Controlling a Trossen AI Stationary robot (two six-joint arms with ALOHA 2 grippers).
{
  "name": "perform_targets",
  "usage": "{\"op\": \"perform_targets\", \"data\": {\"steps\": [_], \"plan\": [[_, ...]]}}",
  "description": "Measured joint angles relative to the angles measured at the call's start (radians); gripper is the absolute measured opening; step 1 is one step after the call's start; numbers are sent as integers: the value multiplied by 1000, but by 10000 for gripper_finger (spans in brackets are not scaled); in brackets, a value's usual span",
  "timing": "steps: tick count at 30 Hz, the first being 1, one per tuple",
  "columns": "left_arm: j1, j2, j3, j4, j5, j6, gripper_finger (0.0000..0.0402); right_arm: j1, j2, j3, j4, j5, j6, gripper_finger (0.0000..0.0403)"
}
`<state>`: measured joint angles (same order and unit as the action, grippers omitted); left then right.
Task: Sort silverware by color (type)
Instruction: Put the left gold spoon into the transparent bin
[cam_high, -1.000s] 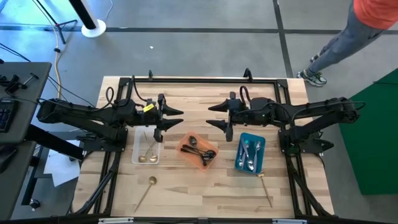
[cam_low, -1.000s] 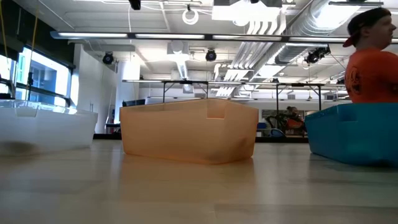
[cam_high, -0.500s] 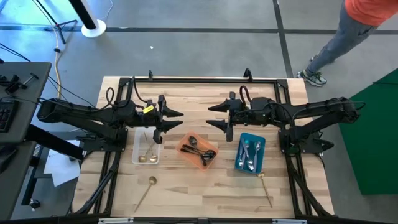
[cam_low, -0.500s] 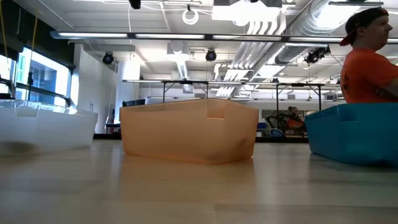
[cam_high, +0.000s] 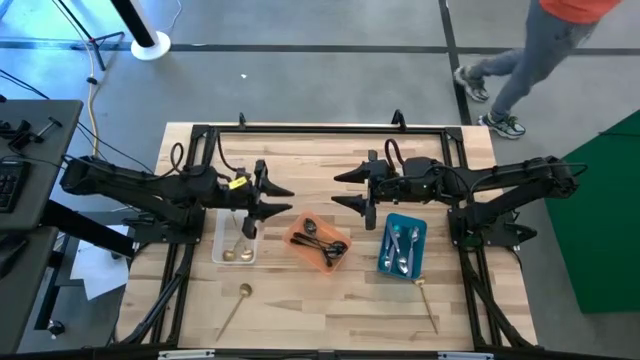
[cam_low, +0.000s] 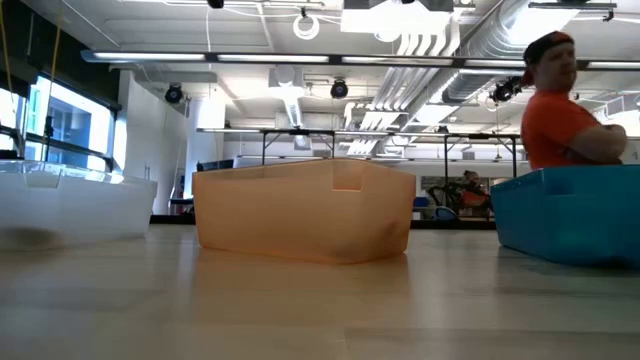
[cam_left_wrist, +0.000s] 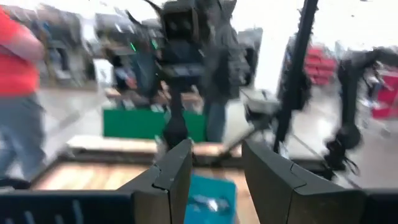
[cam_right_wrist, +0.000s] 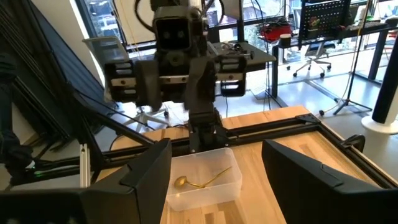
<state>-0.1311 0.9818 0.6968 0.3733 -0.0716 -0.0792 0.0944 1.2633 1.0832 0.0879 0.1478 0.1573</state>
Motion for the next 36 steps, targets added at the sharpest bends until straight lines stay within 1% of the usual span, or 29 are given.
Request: {"op": "perform_targets", "data": {"steps": [2,6,9,12,14,19,20,22,24,28,30,31,34,35,36], "plan": [[-14,0,42,-120,17,-17,133,0,0,0,0,-1,1,236],[-64,12,178,-492,32,-17,133,0,0,0,-1,-7,3,236],[-125,39,264,-707,40,-16,133,0,0,0,-2,-7,23,236],[-198,63,324,-823,62,-16,133,0,0,0,-14,-7,33,236],[-253,78,340,-892,72,-31,133,0,0,0,-26,-7,35,236],[-408,148,318,-965,127,-188,133,0,0,0,-63,-7,37,236],[-437,167,310,-967,138,-203,133,0,0,0,-70,-6,37,236],[-489,216,296,-969,144,-186,133,0,0,0,-89,-6,37,236],[-527,275,294,-976,104,-132,133,0,0,0,-105,-6,33,236],[-551,400,293,-1021,-35,-26,133,0,0,0,-110,-6,2,236],[-545,453,293,-1033,-36,-23,133,0,0,0,-110,-6,10,236],[-537,476,293,-1033,-5,-19,133,0,0,0,-110,-6,17,236],[-508,539,292,-1025,172,8,133,0,0,0,-116,-6,15,236],[-502,556,292,-1018,213,20,133,0,0,0,-121,-6,11,236],[-498,573,292,-1020,230,36,133,0,0,0,-122,-6,10,236]]}}
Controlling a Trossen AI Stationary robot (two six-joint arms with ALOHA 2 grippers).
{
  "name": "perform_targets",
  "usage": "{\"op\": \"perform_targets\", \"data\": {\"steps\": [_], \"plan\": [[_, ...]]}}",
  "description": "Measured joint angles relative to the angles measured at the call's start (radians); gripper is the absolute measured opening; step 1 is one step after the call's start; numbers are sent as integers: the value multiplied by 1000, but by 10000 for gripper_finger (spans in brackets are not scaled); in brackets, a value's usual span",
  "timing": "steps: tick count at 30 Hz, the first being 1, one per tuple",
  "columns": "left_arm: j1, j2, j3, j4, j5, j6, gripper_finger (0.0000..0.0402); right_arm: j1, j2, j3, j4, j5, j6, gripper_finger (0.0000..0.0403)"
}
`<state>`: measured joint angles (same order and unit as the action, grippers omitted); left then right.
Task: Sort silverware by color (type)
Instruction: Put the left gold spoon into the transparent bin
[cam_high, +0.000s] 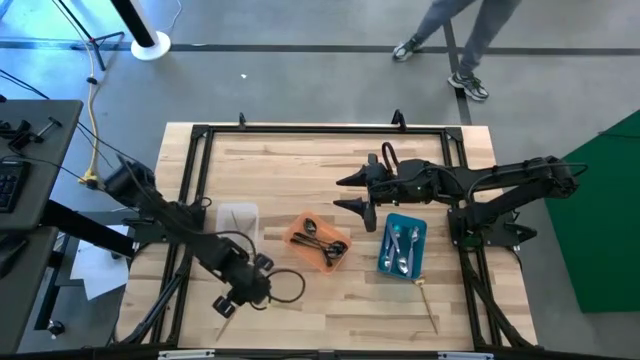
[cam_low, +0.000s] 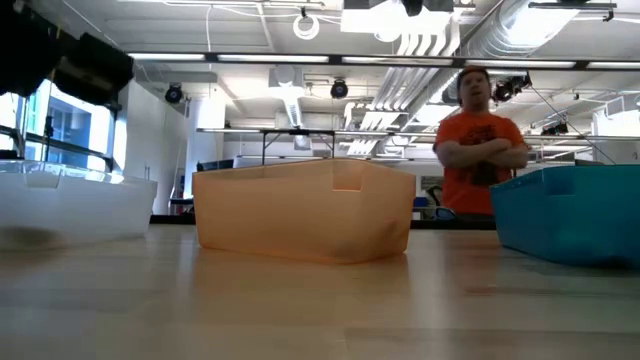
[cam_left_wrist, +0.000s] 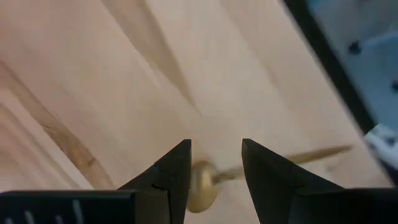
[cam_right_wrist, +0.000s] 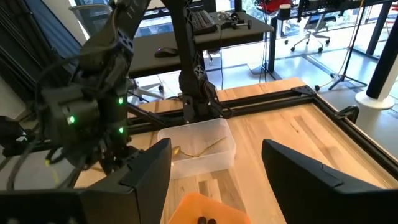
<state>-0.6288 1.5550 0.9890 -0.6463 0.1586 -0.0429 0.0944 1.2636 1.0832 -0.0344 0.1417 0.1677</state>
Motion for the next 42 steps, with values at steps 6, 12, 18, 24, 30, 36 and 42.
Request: {"op": "perform_targets", "data": {"steps": [6,12,18,24,30,36,42], "plan": [[2,76,0,-15,-66,132,133,0,1,0,-11,0,22,236],[3,134,0,-85,-76,157,133,0,1,0,-47,0,40,236],[3,151,0,-97,-38,194,133,0,1,0,-69,0,42,236],[14,154,0,-95,-37,194,133,0,1,0,-67,0,42,236],[21,156,-1,-85,1,206,133,0,1,0,-68,0,43,236],[21,169,-1,-81,1,212,133,2,1,0,-70,1,60,236],[22,216,3,-83,23,199,133,10,1,0,-74,3,65,236]]}}
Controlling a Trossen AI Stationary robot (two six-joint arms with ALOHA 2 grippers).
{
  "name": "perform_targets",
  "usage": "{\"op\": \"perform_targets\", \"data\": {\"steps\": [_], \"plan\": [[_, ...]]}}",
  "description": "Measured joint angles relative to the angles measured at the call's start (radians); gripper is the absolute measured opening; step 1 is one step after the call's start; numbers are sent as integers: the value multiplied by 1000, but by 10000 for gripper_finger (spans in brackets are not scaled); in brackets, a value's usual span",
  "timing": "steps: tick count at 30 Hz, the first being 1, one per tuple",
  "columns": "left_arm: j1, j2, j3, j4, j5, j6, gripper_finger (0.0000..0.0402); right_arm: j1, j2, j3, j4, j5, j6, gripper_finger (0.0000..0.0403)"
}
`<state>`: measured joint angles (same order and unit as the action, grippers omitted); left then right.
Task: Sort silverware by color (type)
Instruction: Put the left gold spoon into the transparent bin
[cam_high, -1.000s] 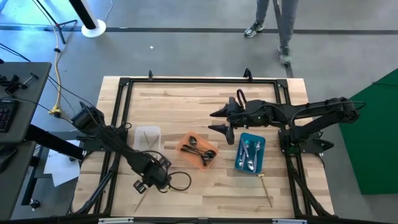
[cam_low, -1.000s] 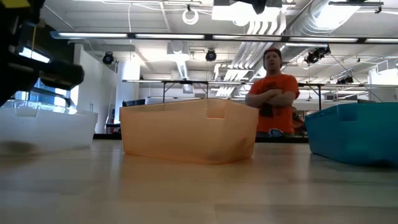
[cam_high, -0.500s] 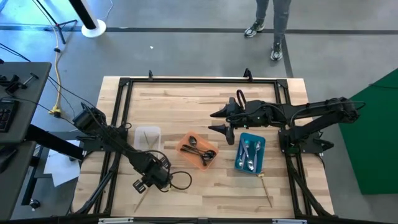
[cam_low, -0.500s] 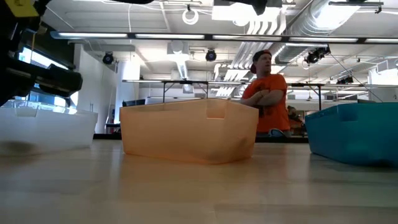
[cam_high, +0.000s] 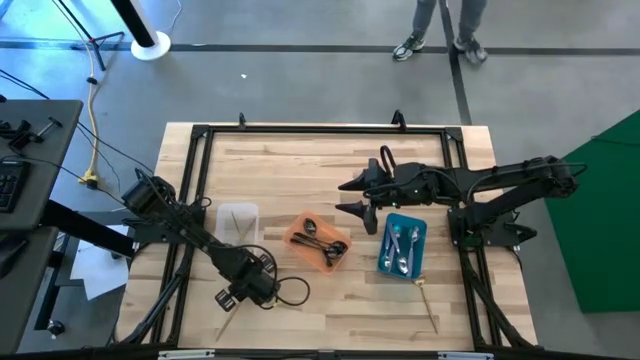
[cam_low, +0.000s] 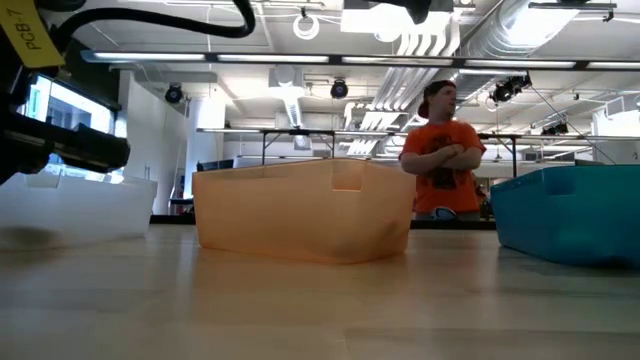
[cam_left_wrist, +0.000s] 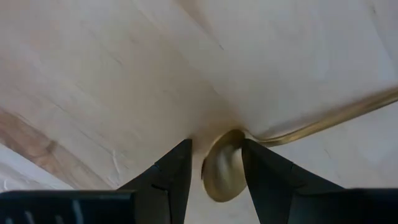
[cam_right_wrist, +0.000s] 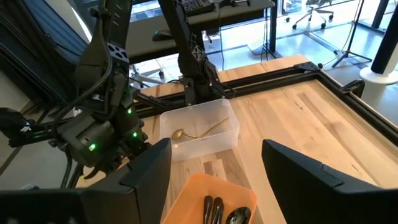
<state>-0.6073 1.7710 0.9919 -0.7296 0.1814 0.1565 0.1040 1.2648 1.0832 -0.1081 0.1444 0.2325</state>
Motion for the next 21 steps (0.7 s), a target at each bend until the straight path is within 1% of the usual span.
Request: {"op": "perform_targets", "data": {"steps": [5,7,10,13,16,18,21], "plan": [[2,3,0,1,2,-14,132,10,0,0,-1,0,3,236],[1,3,0,1,2,-14,125,13,0,0,0,-3,3,236],[2,4,-1,3,-10,-14,99,15,0,0,0,-3,3,236],[3,4,-1,4,-12,-24,58,15,0,0,-1,-3,3,236],[6,6,-2,11,36,-25,18,14,0,0,-1,-3,3,236],[12,7,-3,19,68,-37,10,15,0,0,-1,-3,3,236],[23,8,-4,26,77,-45,10,15,0,0,-1,-3,3,236]]}}
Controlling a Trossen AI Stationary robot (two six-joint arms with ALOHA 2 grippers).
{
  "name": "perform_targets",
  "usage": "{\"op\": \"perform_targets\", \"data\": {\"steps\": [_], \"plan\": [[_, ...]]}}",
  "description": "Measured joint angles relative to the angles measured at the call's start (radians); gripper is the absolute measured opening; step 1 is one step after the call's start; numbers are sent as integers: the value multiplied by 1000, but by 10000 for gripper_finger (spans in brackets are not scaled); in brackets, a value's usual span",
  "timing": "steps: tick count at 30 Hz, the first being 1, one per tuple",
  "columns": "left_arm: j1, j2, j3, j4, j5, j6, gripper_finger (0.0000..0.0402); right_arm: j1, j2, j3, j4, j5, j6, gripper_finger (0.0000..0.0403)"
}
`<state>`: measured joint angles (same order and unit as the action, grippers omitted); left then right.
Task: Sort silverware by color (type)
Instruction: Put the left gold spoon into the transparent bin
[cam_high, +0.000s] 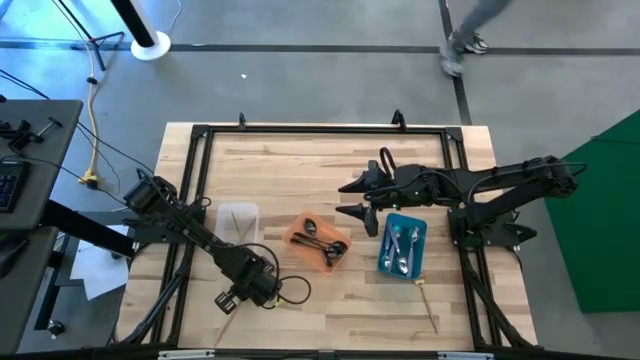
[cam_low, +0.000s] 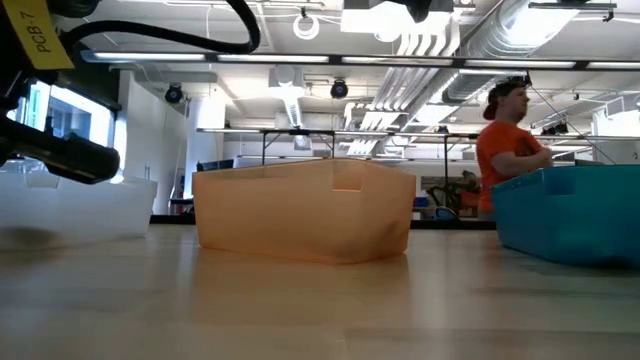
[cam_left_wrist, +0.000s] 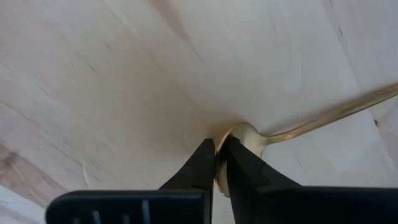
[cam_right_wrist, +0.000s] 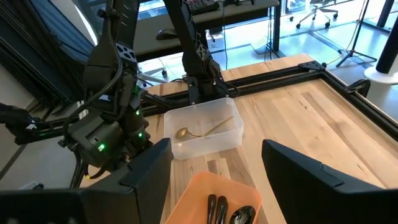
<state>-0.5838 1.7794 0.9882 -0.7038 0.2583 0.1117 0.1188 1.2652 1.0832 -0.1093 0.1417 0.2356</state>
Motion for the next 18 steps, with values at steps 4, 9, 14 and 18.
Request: {"op": "perform_targets", "data": {"steps": [4,9,14,18], "plan": [[22,1,0,4,26,5,4,0,0,0,-1,0,0,236],[49,-6,-2,8,59,21,2,0,0,0,-4,0,0,236],[85,-57,-2,11,98,41,1,0,0,0,-6,0,0,236],[127,-145,-2,6,168,35,1,0,0,0,-7,0,-8,236]]}}
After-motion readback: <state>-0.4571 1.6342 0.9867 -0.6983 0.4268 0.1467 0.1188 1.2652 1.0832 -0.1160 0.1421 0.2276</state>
